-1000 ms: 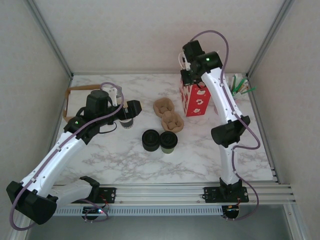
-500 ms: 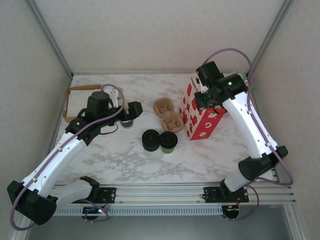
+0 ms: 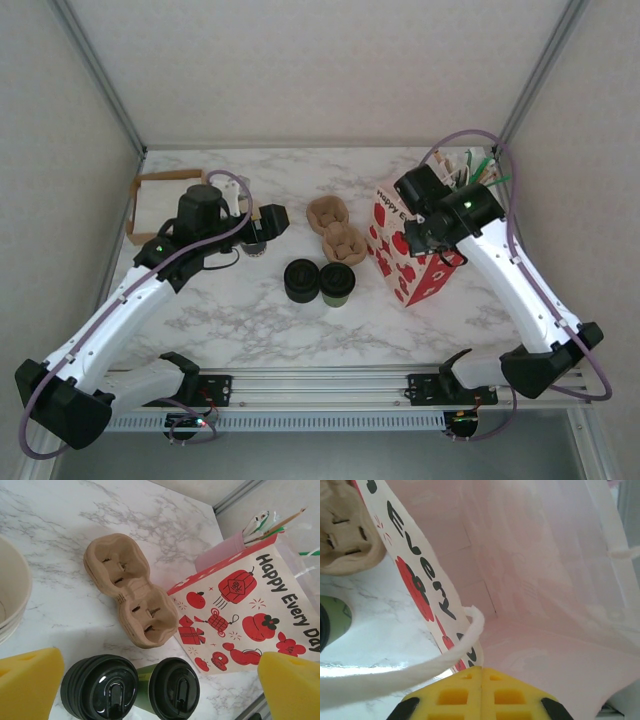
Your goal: Pack the takeout coffee
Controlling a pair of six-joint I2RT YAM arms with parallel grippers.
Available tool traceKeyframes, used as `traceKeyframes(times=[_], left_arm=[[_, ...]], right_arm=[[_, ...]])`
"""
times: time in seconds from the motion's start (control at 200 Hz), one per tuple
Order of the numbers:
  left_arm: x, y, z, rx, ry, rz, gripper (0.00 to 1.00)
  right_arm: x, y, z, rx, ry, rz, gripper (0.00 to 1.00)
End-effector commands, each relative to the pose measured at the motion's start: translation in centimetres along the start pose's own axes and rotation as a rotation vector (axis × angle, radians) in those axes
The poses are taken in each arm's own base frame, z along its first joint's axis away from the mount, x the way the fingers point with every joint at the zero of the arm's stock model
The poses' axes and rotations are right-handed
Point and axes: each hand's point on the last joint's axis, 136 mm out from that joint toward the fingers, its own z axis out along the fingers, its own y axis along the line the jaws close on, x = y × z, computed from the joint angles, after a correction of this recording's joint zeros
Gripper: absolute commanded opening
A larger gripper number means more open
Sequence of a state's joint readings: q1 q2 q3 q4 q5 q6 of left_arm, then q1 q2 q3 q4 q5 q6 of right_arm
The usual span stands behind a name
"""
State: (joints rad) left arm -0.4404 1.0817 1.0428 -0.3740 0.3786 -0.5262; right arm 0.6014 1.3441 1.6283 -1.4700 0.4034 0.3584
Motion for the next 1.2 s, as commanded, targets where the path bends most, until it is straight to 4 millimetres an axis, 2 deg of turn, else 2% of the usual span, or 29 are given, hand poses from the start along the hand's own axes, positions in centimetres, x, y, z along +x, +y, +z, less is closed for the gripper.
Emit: traceKeyframes(times=[0.0, 0.205, 0.461, 0.726, 0.851, 0.991, 1.197], left_arm=[[0.4, -0.7, 0.4, 0.025, 0.007, -0.002, 0.99], [0.7, -1.4, 0.8, 0.030, 0.021, 0.006, 0.99], [1.1, -2.2, 1.8, 0.035, 0.043, 0.019, 0.99], [1.4, -2.8, 2.6, 0.038, 0.057, 0.027, 0.99], [1.5, -3.0, 2.9, 0.043, 0.061, 0.029, 0.99], [1.6, -3.3, 3.1, 0.048, 0.065, 0.031, 0.99], [1.3, -3.5, 2.8, 0.048, 0.045, 0.037, 0.99]], right_arm=[[2.0, -1.8, -0.3, 0.082, 0.029, 0.060, 0.00], [4.1, -3.0, -0.2, 0.130, 0.048, 0.105, 0.00], [5.1, -3.5, -0.6, 0.135, 0.028, 0.185, 0.00], [4.3, -3.1, -1.3, 0.138, -0.019, 0.209, 0.00], [3.4, -1.4, -1.5, 0.083, -0.046, 0.196, 0.00], [2.9, -0.8, -1.7, 0.076, -0.051, 0.179, 0.15], [2.5, -0.6, -3.5, 0.032, -0.090, 0.139, 0.34]])
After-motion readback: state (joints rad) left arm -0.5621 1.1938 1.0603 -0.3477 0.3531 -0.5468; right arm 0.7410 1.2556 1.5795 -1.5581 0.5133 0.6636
